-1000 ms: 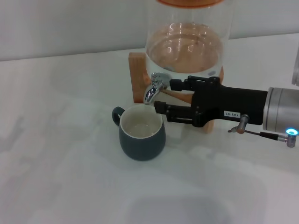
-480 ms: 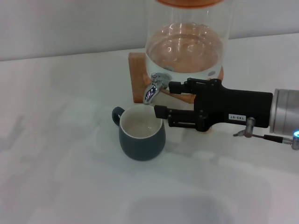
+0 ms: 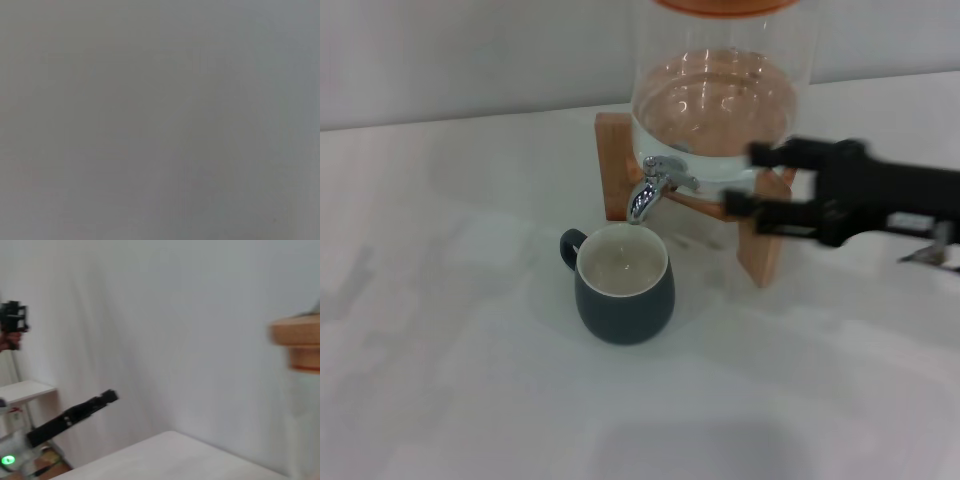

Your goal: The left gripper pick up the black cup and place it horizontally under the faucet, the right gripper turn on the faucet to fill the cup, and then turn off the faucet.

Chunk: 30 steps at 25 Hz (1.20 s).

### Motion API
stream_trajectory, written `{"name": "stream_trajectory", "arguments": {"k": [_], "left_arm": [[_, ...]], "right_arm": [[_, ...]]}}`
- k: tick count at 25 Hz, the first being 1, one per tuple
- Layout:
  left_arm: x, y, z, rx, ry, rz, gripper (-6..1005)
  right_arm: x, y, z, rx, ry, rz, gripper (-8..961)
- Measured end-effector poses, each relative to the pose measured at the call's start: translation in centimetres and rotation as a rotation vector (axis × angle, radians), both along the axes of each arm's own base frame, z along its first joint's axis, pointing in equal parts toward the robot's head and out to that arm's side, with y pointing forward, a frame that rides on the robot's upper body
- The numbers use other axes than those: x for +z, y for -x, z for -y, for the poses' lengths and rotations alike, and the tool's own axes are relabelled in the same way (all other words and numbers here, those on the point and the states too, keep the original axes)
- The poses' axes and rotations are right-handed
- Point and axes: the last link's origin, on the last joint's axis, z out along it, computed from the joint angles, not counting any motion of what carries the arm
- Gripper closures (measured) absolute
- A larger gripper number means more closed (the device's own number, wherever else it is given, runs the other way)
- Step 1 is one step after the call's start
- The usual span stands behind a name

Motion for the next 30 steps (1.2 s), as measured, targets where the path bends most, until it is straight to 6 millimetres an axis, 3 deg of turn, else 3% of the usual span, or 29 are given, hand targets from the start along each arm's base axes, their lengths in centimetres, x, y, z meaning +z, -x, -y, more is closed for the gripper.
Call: {"name": "stream_trajectory", "arguments": {"k": [6,20,24,30], "left_arm": [[0.1,0.3,0.3,0.011,-0.004,0.002,106],[-0.3,0.9,-0.1,0.065,0.014,0.004,107],[-0.7,1.1,0.0,0.076,0.052,0.010,107],[-0.8,1.4,0.3,0.076,0.081,-0.014,111]], "right_arm": [[4.4,-3.8,0.4,-0.101,-0.085,-0.029,205],[12.6,-9.4,1.2,-0.210,-0.430,0.064,203],[14.0,-10.9,0.9,-0.233,-0.515,0.055,204],[13.8,-12.1,0.5,-0.254,-0.534,0.025,204]]}}
